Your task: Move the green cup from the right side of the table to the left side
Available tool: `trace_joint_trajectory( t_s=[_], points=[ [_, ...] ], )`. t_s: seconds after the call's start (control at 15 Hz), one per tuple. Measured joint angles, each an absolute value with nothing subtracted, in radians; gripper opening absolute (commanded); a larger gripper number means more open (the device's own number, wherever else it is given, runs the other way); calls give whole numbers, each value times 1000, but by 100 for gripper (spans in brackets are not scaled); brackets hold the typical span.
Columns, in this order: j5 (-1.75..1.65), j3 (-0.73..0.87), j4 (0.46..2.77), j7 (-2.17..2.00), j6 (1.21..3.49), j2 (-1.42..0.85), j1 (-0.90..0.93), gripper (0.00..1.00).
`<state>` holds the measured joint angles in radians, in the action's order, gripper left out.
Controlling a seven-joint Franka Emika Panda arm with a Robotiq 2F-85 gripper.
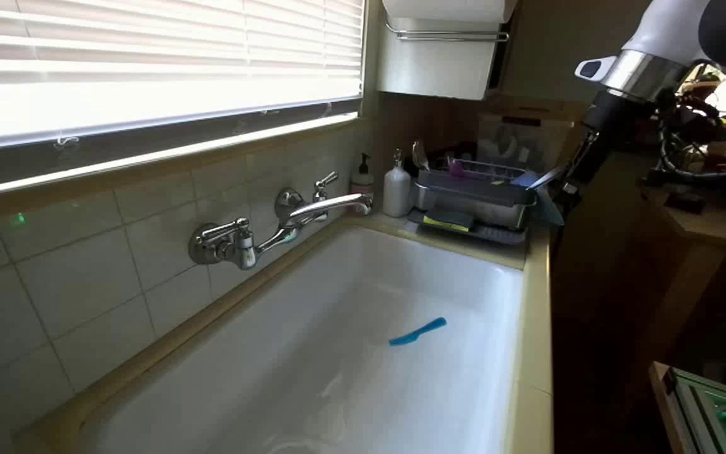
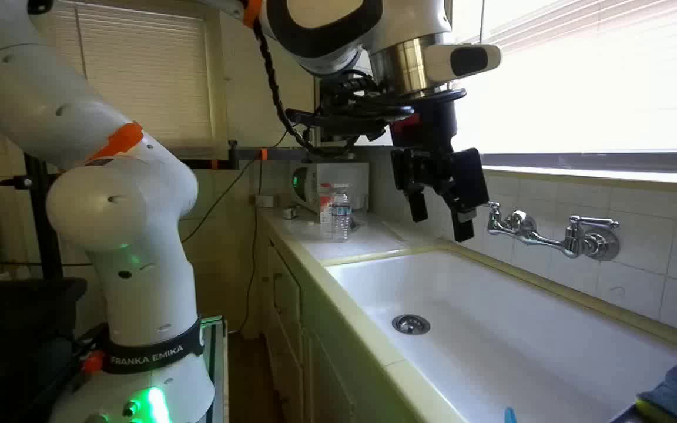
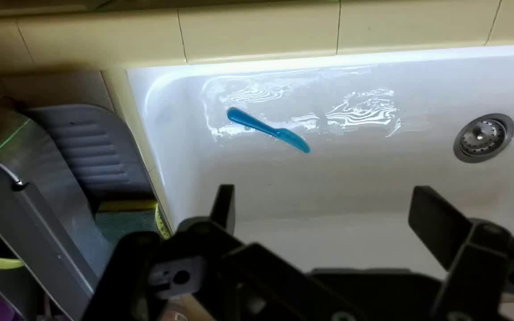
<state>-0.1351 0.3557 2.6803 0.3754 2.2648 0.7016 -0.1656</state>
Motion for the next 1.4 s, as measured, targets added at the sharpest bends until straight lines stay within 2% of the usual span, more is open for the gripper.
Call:
trace_joint_trajectory(
  t_s=[0.93, 1.4],
  points=[
    [-124, 374, 2645, 364, 2269, 681, -192, 100],
    [-73, 435, 2543, 298, 2412, 544, -241, 100]
  ],
)
